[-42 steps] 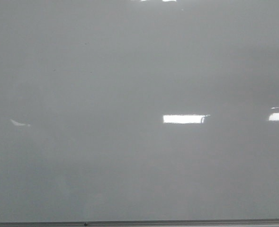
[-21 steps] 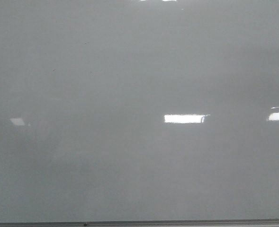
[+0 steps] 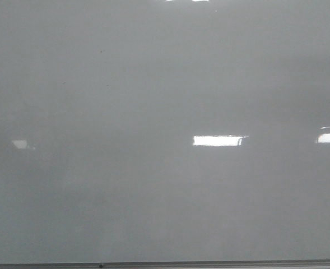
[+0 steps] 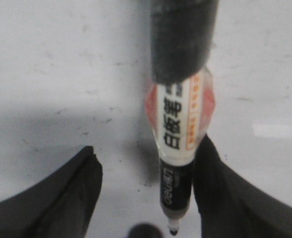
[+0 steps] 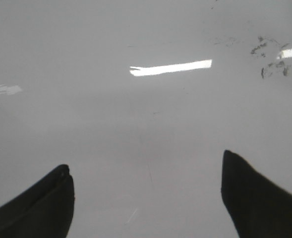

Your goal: Write number 7 on whiteboard

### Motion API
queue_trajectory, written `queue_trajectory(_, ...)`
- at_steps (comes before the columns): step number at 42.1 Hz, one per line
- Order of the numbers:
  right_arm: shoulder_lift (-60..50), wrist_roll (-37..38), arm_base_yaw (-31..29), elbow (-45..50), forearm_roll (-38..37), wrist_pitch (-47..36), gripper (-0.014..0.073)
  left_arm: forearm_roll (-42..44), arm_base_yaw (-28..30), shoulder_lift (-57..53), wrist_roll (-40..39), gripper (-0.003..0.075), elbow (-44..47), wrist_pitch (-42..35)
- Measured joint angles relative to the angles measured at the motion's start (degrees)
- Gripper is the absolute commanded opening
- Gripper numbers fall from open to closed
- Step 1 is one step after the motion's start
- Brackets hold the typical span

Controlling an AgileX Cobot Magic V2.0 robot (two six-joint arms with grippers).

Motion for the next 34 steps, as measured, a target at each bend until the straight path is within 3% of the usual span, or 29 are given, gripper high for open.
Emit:
queue_trajectory(12, 0.00, 0.00, 0.00, 0.00, 0.00, 0.00, 0.0624, 0.13, 0.00, 0.17, 0.11, 0.0027, 0.00, -1.66)
queue_trajectory(20, 0.00, 0.00, 0.00, 0.00, 0.00, 0.00, 0.0624, 0.13, 0.00, 0.15, 0.11, -0.0020, -0.38, -0.28)
queue_trajectory(27, 0.00, 0.00, 0.00, 0.00, 0.00, 0.00, 0.0624, -6.03, 0.00, -2.84, 0.11, -0.0020, -3.38, 12.56)
queue_trajectory(34, 0.33, 0.00, 0.29, -0.24, 0.00, 0.92, 0.0624, -9.23, -1.34, -5.17, 2.83, -0.0020, -10.74, 33.96)
